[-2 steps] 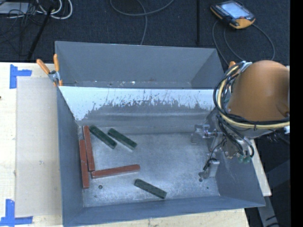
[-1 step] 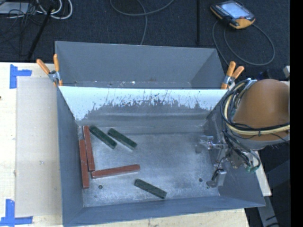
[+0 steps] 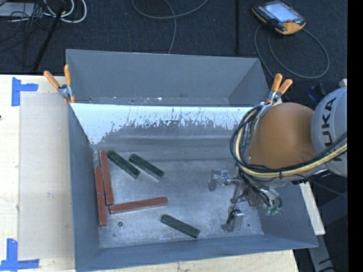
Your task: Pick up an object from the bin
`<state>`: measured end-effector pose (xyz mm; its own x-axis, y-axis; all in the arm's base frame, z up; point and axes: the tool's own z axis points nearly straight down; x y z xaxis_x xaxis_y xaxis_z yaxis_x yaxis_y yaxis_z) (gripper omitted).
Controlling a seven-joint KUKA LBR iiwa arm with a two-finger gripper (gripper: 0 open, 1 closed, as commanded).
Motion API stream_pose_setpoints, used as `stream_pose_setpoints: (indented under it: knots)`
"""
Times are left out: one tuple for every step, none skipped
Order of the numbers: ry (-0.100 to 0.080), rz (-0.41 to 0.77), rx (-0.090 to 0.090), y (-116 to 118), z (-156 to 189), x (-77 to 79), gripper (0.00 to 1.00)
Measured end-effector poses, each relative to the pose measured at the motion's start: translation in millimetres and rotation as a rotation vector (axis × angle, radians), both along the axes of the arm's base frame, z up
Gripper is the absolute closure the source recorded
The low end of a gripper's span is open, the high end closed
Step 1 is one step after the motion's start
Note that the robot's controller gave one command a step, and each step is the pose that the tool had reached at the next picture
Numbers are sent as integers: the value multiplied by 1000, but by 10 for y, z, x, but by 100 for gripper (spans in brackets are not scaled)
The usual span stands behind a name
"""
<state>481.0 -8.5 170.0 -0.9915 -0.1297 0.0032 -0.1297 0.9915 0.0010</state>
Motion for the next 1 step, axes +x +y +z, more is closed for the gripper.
stream_pose_setpoints:
  knots:
    - [2,85,1,356,-309,72,0]
